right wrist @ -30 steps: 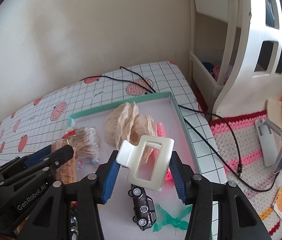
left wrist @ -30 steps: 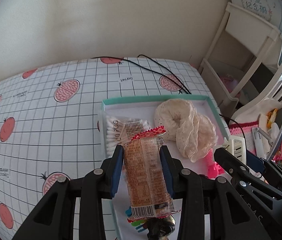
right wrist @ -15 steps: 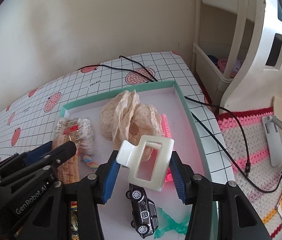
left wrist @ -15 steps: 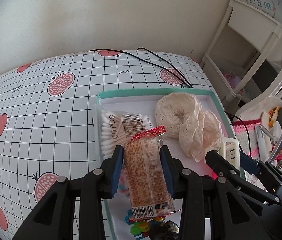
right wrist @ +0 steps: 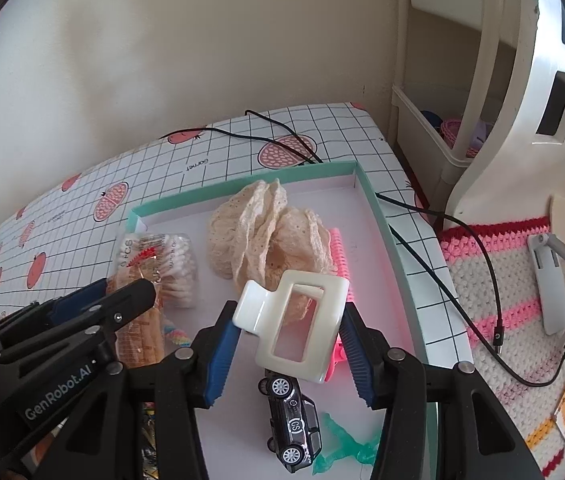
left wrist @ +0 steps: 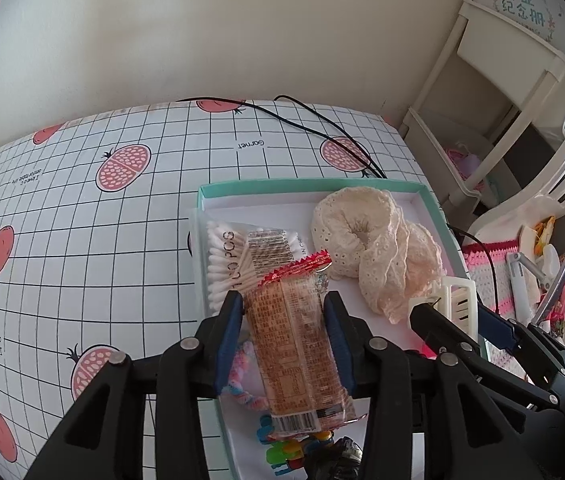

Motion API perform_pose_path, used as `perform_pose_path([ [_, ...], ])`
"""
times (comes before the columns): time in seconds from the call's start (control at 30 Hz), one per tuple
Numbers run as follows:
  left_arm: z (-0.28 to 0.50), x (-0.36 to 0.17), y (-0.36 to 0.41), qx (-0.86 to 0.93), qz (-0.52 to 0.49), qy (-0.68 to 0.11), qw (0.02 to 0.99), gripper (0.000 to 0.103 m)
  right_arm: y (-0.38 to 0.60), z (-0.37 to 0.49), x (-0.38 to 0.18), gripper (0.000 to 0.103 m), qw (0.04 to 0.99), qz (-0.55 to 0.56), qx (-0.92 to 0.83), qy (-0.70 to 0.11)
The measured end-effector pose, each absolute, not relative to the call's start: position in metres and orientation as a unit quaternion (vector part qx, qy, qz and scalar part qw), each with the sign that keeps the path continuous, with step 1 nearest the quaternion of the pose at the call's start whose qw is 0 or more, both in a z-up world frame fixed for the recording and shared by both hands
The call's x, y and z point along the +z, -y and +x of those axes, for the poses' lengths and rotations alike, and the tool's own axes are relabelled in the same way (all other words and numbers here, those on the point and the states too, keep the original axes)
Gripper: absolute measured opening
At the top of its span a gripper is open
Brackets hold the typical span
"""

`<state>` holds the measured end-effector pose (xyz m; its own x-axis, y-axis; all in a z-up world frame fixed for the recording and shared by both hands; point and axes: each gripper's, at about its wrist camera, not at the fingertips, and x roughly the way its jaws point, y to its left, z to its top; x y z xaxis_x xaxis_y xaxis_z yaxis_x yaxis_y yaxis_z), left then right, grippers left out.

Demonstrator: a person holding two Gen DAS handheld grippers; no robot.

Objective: Organize objects
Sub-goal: 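Carry the snack bar and hair clip over the tray with both tools, then open both grippers to release the snack bar and hair clip into the tray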

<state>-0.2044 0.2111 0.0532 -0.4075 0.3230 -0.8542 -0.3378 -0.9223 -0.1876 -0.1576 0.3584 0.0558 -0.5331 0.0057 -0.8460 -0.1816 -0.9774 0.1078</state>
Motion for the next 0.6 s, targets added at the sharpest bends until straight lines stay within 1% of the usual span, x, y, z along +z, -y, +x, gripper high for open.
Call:
perform_pose_path([
  [0.47, -0.207, 0.078, -0.2, 0.845, -0.492, 0.012, 0.207, 0.048, -0.353, -0.153, 0.085, 0.055, 0.045, -0.448, 0.889, -0.086],
  [0.6, -0.207, 0.086, -0.194, 0.854, -0.482, 0.01, 0.196, 0.048, -0.353, -0.153, 0.088, 0.055, 0.048, -0.442, 0.892, -0.085],
])
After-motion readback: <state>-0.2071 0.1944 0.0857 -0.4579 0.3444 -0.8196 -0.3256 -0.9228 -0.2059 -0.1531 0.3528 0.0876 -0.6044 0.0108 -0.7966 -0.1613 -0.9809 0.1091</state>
